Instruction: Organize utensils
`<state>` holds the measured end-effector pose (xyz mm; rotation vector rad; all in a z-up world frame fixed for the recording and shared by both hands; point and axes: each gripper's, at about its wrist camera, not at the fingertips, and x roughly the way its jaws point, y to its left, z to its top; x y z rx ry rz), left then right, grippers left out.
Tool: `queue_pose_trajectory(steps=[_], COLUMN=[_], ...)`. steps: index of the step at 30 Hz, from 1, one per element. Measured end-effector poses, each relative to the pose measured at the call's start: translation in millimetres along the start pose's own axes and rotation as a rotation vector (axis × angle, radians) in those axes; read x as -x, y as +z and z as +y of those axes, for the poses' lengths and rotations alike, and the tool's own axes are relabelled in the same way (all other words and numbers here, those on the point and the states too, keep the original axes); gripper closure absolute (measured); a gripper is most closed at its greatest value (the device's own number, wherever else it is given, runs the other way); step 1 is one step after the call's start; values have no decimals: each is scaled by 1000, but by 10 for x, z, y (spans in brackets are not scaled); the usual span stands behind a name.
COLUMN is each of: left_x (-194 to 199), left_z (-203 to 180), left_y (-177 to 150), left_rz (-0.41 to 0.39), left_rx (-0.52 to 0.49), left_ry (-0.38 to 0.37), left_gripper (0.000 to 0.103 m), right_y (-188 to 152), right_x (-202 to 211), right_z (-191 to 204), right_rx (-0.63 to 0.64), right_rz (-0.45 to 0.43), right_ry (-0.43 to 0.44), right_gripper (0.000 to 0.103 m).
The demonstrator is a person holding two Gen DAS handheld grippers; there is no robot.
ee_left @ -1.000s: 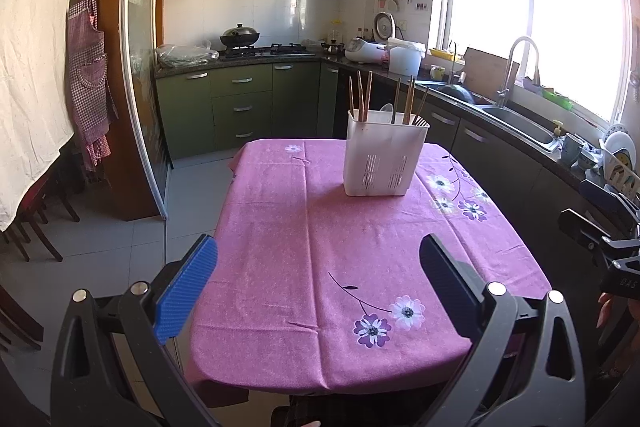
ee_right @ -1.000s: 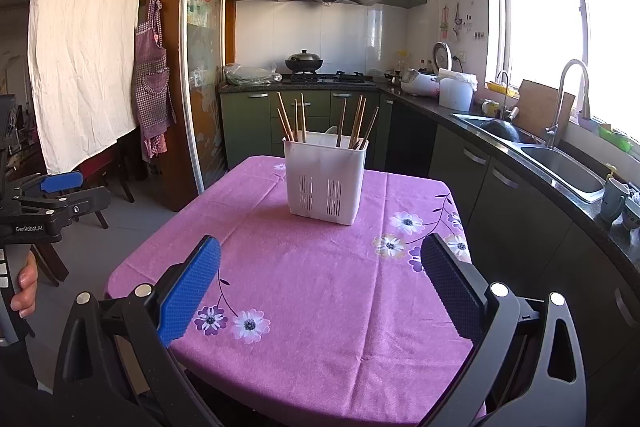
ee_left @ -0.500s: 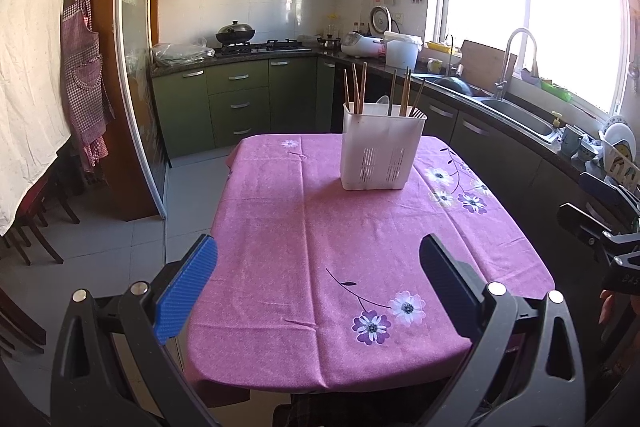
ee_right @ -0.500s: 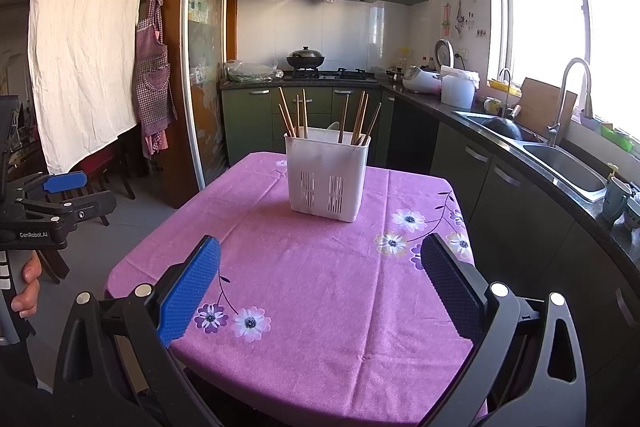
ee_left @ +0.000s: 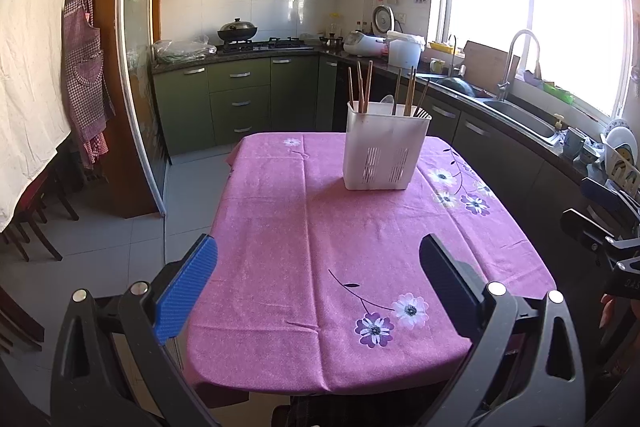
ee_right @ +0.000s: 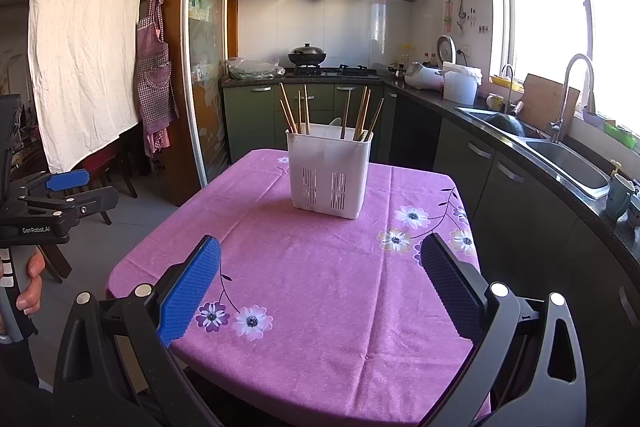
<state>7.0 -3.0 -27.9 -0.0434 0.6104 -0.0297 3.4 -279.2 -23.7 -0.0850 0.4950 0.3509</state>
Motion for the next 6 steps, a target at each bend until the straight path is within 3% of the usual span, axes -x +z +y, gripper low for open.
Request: queue_pose_trajectory(steps=[6], left_x=[-199], left_z=[29], left_y=[-21], left_rz=[60], left_rx=[1], left_ry=[-8], left_gripper=[7], right_y=[-14], right_x=[-95], right_z=[-59], right_rx=[-12], right_rz=[18], right_ry=[-11], right_gripper=[5])
